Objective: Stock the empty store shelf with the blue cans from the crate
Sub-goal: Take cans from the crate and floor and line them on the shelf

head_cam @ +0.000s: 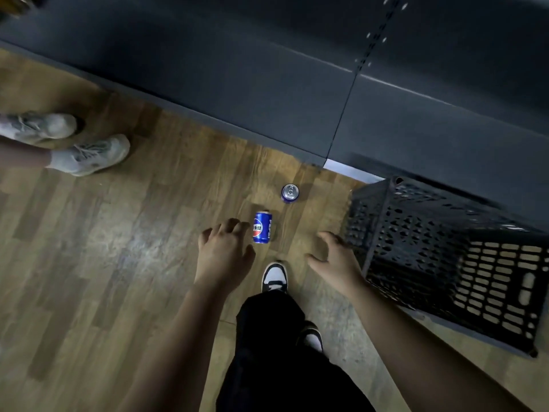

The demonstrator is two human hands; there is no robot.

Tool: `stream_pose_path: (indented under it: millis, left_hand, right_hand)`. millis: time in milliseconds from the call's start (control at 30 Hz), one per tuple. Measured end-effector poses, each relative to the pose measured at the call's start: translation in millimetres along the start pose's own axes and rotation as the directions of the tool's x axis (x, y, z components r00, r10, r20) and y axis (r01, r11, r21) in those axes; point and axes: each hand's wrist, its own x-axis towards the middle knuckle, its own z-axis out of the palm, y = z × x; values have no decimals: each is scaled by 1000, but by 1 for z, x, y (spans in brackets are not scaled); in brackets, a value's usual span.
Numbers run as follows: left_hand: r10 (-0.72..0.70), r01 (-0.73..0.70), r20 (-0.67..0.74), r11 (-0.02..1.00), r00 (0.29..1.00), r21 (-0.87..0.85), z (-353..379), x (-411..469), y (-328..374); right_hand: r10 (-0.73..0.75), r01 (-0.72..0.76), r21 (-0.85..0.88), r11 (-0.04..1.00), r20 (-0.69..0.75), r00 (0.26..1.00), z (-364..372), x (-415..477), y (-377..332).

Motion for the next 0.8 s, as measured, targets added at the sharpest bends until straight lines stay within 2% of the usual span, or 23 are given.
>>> stream_pose_path:
  millis: [300, 567, 800]
  left_hand:
    - [-37, 37, -14, 999, 999, 19, 133, 75, -67]
    - [-70, 70, -14, 997, 997, 42, 216, 129, -115]
    - [-105, 106, -40, 993, 994, 47, 257, 152, -145]
  right_hand:
    - [59, -59, 10, 998, 7, 998, 114, 128, 41]
    - [104, -108, 34, 994, 112, 988, 192, 217, 54]
    - [88, -86, -68, 994, 33, 996, 232, 265, 51]
